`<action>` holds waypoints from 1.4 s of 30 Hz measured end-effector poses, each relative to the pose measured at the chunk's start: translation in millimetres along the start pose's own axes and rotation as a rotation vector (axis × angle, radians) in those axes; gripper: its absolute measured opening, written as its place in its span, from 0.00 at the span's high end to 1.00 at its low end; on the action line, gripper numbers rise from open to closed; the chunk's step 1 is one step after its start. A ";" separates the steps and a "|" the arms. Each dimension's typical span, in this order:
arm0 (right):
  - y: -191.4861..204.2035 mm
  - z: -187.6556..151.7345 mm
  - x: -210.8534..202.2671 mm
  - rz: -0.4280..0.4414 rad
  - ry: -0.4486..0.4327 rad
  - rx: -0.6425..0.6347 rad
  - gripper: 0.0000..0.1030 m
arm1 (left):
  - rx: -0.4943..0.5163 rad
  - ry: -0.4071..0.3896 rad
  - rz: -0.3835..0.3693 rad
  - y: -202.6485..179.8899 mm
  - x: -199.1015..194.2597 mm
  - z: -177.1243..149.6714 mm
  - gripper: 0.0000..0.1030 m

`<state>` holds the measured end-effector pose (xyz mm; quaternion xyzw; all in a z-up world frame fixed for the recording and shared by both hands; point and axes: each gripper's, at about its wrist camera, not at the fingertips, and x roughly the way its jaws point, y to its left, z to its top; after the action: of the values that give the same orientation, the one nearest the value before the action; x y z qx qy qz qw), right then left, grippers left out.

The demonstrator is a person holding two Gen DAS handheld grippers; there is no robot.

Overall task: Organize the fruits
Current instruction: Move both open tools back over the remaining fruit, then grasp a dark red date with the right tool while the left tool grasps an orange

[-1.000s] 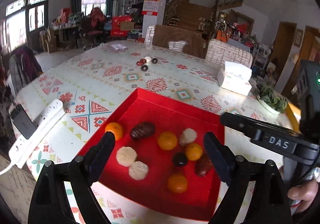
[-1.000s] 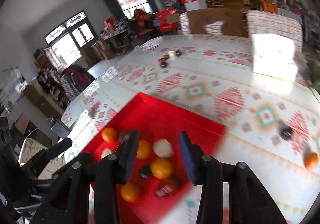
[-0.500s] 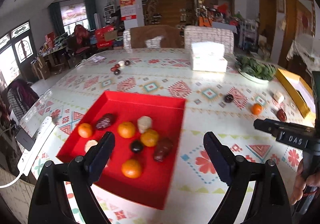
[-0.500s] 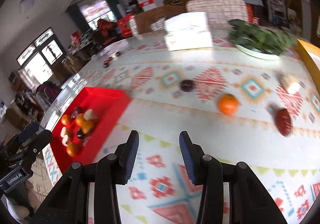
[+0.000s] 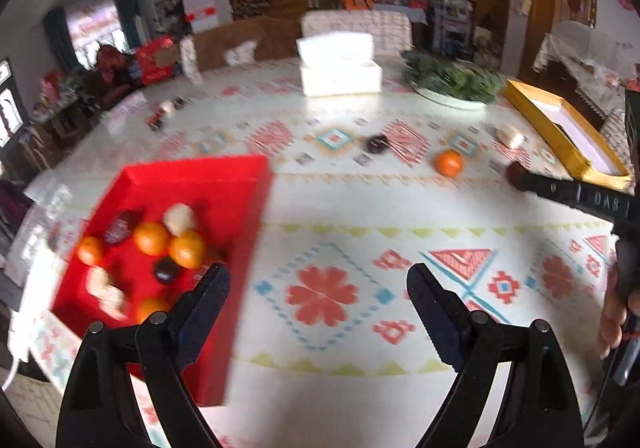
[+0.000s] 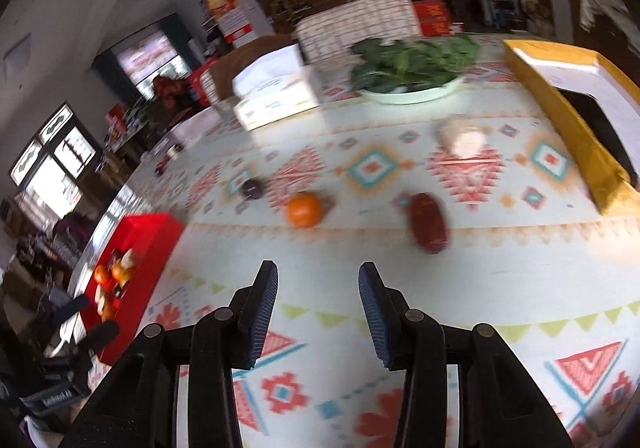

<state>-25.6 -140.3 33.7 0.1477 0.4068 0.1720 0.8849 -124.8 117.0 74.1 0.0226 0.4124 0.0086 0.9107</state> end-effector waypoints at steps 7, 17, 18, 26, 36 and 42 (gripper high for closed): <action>-48.2 14.9 -21.1 -0.060 -0.061 0.104 0.55 | -0.011 0.056 -0.112 -20.2 18.8 -4.4 0.13; -64.8 30.7 17.7 -0.083 0.006 0.150 0.55 | -0.065 0.104 -0.232 -22.3 39.9 1.5 0.13; -63.6 30.0 22.1 -0.088 0.012 0.144 0.55 | -0.074 0.100 -0.247 -20.7 40.5 6.9 0.13; -46.6 26.6 38.9 -0.137 0.025 0.044 0.57 | -0.035 0.043 -0.244 -39.6 62.6 49.5 0.13; -48.5 27.3 29.2 -0.158 -0.013 0.023 0.72 | -0.006 0.085 -0.289 -80.8 115.3 81.6 0.17; -59.7 27.3 22.0 -0.137 -0.023 0.067 0.73 | 0.039 0.084 -0.275 -103.6 137.3 93.1 0.35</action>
<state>19.8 -187.8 12.1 0.1510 0.4114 0.0954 0.8938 35.4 15.1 27.4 -0.0166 0.4494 -0.1235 0.8846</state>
